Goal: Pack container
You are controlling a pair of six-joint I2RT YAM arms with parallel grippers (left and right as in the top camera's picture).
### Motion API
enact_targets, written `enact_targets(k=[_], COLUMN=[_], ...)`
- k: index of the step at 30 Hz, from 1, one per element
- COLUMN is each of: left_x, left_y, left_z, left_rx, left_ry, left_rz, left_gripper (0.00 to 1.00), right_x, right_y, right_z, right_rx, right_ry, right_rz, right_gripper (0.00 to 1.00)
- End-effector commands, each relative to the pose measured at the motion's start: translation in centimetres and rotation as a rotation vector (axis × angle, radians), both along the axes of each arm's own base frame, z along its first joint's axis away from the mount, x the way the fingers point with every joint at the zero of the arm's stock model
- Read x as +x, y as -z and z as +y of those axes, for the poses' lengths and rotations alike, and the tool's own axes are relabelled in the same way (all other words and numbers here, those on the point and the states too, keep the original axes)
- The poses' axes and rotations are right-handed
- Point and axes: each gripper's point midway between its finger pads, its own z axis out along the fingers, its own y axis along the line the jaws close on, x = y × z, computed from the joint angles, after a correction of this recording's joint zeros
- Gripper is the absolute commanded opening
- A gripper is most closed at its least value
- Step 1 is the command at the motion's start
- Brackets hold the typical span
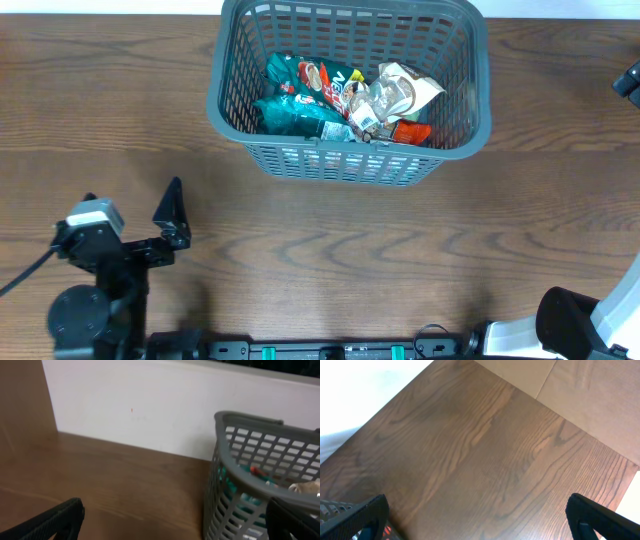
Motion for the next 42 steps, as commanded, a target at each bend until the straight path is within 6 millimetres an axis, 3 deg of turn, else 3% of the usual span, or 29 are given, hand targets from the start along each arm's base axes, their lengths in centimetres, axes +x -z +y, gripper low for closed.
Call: enact_targets(k=[1, 7, 15, 42], left_x=[0.4, 1.2, 1.5, 2.2], left_y=[2.4, 6.3, 9.4, 15.0], left_z=[-0.1, -0.1, -0.8, -1.3], left_rx=[-0.08, -0.098, -0.104, -0.112], left_ry=[0.002, 0.001, 0.041, 0.067], left_rz=[-0.015, -0.026, -0.004, 0.026], left_gripper=[0.99, 0.99, 0.99, 0.99], right_x=[-0.2, -0.2, -0.2, -0.2], right_y=[0.0, 0.0, 0.0, 0.0], right_z=[-0.2, -0.2, -0.2, -0.2], right_rx=[-0.001, -0.001, -0.001, -0.001], right_ry=[0.017, 0.017, 0.017, 0.017], right_rz=[-0.003, -0.003, -0.003, -0.003], right_gripper=[0.99, 0.99, 0.99, 0.99])
